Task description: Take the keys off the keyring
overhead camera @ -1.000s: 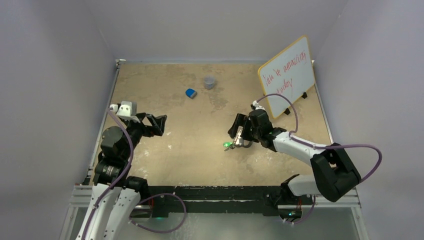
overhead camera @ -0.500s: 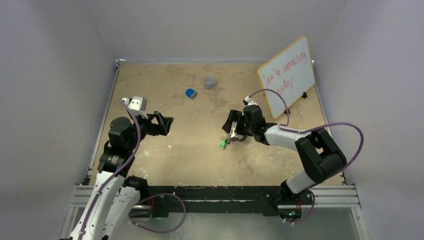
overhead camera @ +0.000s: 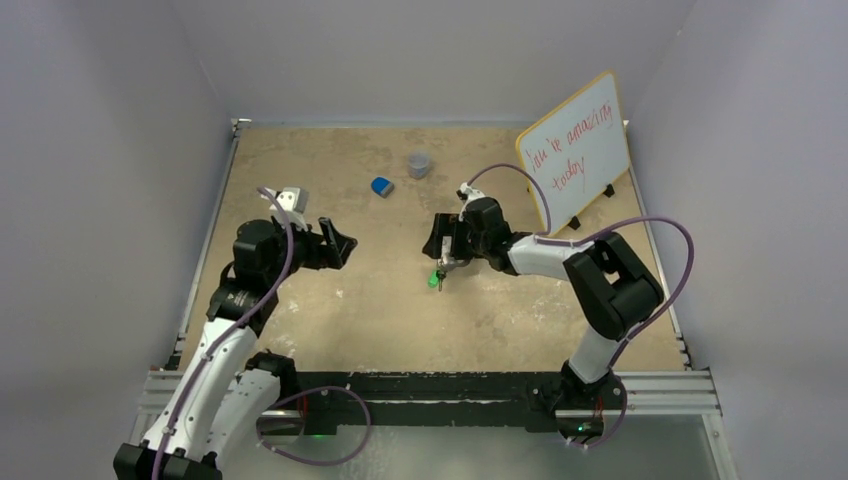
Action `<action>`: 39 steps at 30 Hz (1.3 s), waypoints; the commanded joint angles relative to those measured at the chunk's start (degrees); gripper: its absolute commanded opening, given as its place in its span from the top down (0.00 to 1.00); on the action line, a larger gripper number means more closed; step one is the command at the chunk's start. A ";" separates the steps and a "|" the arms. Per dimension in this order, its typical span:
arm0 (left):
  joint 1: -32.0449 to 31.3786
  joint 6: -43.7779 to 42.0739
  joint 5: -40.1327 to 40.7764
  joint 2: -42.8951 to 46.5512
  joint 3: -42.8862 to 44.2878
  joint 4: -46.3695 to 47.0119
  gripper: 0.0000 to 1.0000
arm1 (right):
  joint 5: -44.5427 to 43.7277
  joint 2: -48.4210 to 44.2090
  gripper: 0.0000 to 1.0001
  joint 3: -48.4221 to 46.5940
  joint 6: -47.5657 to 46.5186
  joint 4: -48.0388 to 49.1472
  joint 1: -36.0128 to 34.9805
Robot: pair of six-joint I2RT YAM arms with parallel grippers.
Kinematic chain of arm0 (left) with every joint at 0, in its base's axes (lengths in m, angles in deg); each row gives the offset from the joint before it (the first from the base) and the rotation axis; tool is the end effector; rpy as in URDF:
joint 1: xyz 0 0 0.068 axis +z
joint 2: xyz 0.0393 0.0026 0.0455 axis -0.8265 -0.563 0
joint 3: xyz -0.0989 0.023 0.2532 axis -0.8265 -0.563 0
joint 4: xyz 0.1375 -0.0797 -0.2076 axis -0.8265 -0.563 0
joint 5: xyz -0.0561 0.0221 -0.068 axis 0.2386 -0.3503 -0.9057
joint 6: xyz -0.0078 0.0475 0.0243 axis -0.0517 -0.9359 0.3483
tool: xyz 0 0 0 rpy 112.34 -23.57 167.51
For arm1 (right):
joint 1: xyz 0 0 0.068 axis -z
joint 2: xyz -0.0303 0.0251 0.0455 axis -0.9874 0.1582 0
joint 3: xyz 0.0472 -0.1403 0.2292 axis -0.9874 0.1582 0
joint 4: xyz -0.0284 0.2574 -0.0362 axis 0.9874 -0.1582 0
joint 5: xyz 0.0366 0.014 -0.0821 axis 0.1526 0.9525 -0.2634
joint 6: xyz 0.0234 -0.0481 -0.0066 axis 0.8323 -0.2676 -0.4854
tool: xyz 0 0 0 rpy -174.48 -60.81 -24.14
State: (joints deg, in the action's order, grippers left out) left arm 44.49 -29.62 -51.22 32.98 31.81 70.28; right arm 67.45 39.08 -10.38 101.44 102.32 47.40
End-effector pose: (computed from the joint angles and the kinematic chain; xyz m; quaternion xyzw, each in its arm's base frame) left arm 0.1648 -0.0430 0.2897 0.0190 0.8139 -0.2672 0.5156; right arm 0.2954 0.2011 0.1651 -0.0436 0.8707 0.3123 0.3774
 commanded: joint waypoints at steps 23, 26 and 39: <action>-35.26 9.63 18.51 -35.02 5.33 19.40 0.20 | 5.12 -8.23 0.01 13.92 -0.86 -0.09 10.57; -36.60 9.37 20.30 -38.16 6.16 19.68 0.20 | 3.84 -10.67 0.01 14.44 -2.93 0.45 10.58; -37.63 1.11 19.63 -50.53 12.41 25.44 0.28 | 3.83 -18.44 0.01 15.95 -2.05 0.12 10.48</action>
State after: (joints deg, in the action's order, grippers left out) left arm 7.27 -23.52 -30.48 -15.48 40.68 89.43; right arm 72.50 22.73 4.73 99.28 103.39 58.04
